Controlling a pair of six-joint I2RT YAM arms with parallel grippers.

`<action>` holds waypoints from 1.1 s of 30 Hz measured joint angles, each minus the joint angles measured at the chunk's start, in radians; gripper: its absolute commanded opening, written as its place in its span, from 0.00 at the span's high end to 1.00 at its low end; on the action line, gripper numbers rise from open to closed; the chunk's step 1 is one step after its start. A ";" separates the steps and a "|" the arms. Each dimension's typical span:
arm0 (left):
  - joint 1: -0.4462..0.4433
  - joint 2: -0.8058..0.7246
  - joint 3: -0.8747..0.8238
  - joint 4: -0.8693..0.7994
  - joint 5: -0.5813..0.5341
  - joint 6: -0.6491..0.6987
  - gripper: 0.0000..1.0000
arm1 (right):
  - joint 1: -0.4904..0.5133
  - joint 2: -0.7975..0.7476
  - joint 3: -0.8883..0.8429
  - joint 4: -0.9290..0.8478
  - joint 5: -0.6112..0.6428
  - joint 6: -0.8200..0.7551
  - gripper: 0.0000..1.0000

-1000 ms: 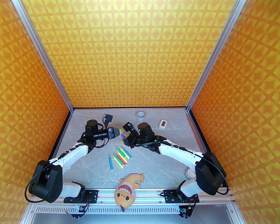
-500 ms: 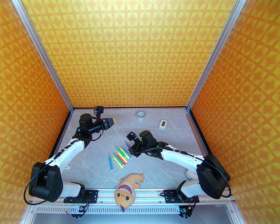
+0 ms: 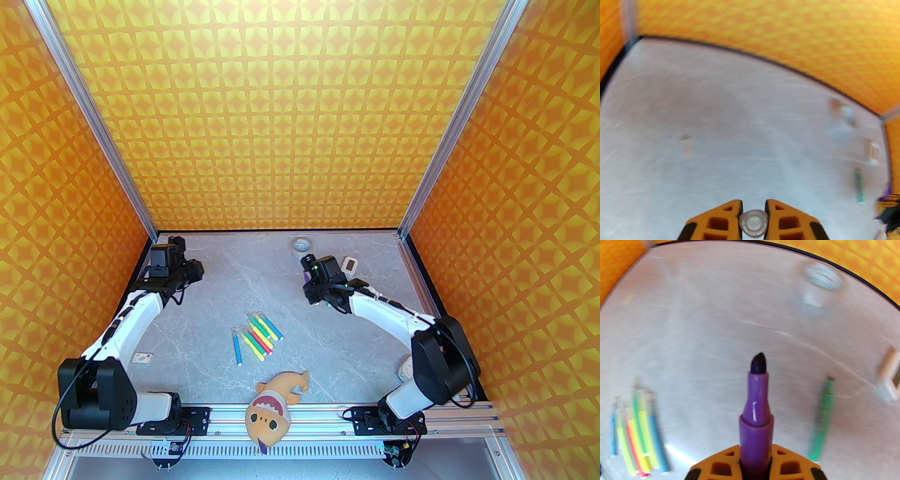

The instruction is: Open the pen caps

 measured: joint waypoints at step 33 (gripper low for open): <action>0.124 0.629 0.496 -0.282 -0.080 0.182 0.95 | -0.171 0.290 0.158 -0.119 0.129 -0.061 0.95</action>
